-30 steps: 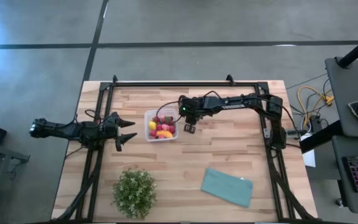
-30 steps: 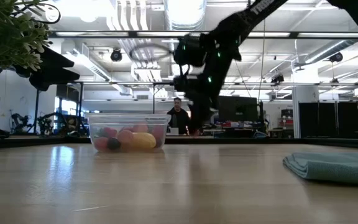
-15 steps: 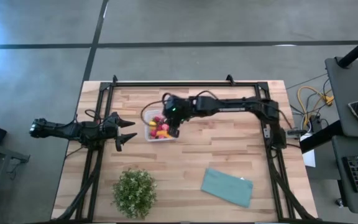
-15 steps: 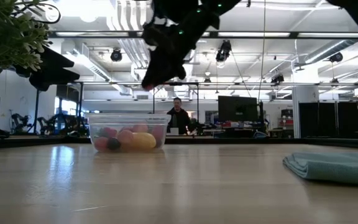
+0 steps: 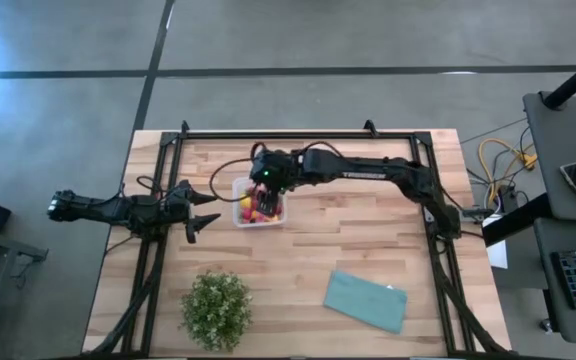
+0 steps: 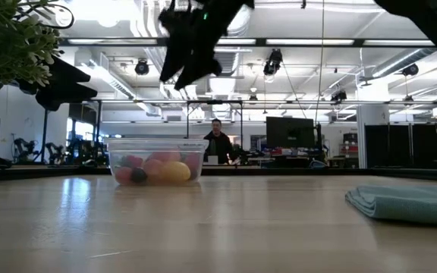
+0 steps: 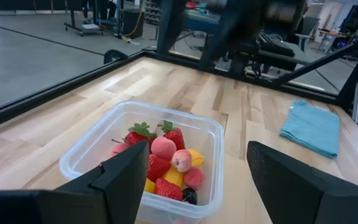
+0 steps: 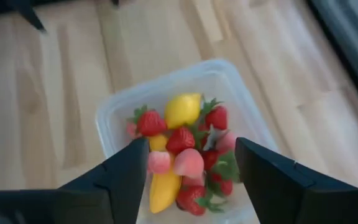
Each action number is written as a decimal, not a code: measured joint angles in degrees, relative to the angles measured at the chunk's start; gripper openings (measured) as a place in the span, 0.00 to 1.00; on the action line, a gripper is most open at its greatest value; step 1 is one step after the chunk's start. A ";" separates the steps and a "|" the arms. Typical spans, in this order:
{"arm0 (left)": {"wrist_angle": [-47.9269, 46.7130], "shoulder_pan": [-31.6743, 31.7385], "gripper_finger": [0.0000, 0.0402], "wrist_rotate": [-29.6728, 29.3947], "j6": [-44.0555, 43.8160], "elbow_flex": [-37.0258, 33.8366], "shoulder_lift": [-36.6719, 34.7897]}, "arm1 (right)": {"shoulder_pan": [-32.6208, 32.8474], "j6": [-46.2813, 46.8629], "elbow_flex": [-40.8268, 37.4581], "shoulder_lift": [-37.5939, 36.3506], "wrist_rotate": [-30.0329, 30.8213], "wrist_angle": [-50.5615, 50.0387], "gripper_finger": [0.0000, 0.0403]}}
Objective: Pick and placing Produce into tupperware
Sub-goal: Return to Home Position
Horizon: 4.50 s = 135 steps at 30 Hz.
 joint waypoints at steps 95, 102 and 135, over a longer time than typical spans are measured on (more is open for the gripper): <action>0.02 0.00 0.64 -0.02 0.00 0.02 0.39 | 32.71 12.91 -85.96 -111.93 10.54 26.98 0.57; 0.00 0.00 0.64 0.00 -0.01 0.02 0.39 | 32.71 7.41 -90.68 -117.40 15.25 26.84 0.57; 0.00 0.00 0.64 0.00 -0.02 0.00 0.50 | 32.71 12.16 -105.99 -119.51 13.58 26.24 0.57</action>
